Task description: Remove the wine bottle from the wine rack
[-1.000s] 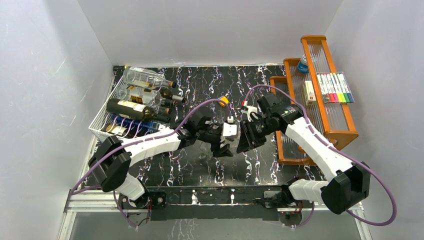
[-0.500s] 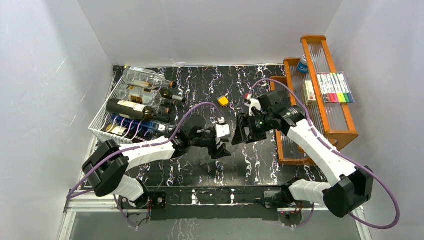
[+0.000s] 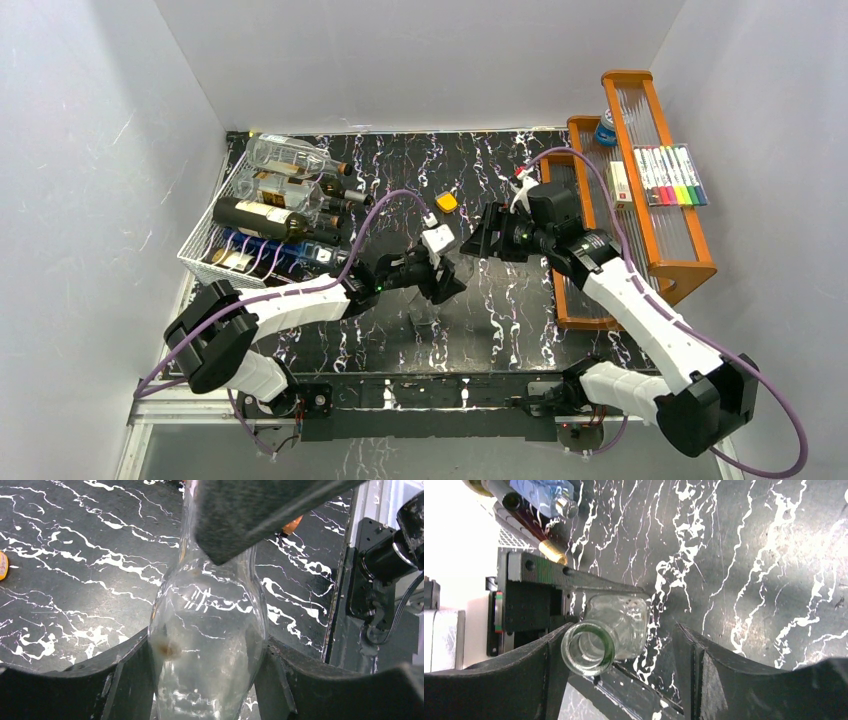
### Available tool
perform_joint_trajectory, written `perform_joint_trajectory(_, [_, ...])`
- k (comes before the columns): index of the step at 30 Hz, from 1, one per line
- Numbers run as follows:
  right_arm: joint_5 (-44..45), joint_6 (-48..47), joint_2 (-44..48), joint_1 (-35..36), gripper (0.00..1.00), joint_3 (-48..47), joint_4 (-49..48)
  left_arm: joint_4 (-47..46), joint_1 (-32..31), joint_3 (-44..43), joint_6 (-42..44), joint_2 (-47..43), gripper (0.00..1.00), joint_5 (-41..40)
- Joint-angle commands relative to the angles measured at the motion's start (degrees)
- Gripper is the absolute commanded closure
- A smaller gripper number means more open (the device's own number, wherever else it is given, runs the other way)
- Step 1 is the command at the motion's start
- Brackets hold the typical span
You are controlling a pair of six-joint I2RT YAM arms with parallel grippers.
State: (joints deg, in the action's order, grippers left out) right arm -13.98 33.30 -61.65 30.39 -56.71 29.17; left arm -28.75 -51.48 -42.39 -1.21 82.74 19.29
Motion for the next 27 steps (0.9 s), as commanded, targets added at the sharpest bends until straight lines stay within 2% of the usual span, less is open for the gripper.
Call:
perform_joint_trajectory(1, [1.06,1.18,-2.47,0.05,0.22,-0.20,-7.81,-5.54,0.05,-1.07,-3.52,-3.70,1.00,-3.11])
perform_joint_trajectory(7, [2.67,0.29,-5.63,3.00,0.29,-0.68,-9.21,-3.83,0.03,-2.86,-3.77,-2.43,1.00,-4.07])
perform_joint_trajectory(13, [6.16,0.18,-6.70,4.19,0.51,-0.15,-9.21,-1.97,-0.01,-4.35,-5.18,-1.23,0.99,-4.84])
perform_joint_trajectory(15, [5.52,-0.87,-6.62,4.23,0.66,-0.32,-9.68,-0.73,0.00,-5.48,-6.30,-0.64,0.81,-5.56])
perform_joint_trajectory(18, [6.33,-2.14,-5.18,4.21,0.97,-0.33,-11.21,1.17,0.01,-6.44,-8.46,-0.47,0.50,-6.55])
perform_joint_trajectory(20, [7.59,-2.95,-3.73,4.20,1.00,-0.41,-12.40,2.24,0.07,-6.70,-8.82,-0.83,0.06,-6.15])
perform_joint_trajectory(21, [9.08,-3.53,-2.78,4.21,1.00,-0.68,-12.68,2.58,0.02,-6.76,-8.81,-1.25,0.02,-5.69])
perform_joint_trajectory(23, [13.50,-4.62,-1.57,4.17,1.00,-1.73,-12.35,3.46,0.06,-6.42,-8.78,-3.09,0.02,-5.54])
perform_joint_trajectory(25, [25.78,-9.25,-3.43,3.17,1.00,-7.24,-9.99,10.34,0.07,-7.54,-7.94,-9.10,0.02,-8.39])
perform_joint_trajectory(27, [28.20,-11.45,-6.59,0.82,1.00,-10.46,-9.95,16.47,0.39,-9.73,-6.74,-11.70,0.02,-12.08])
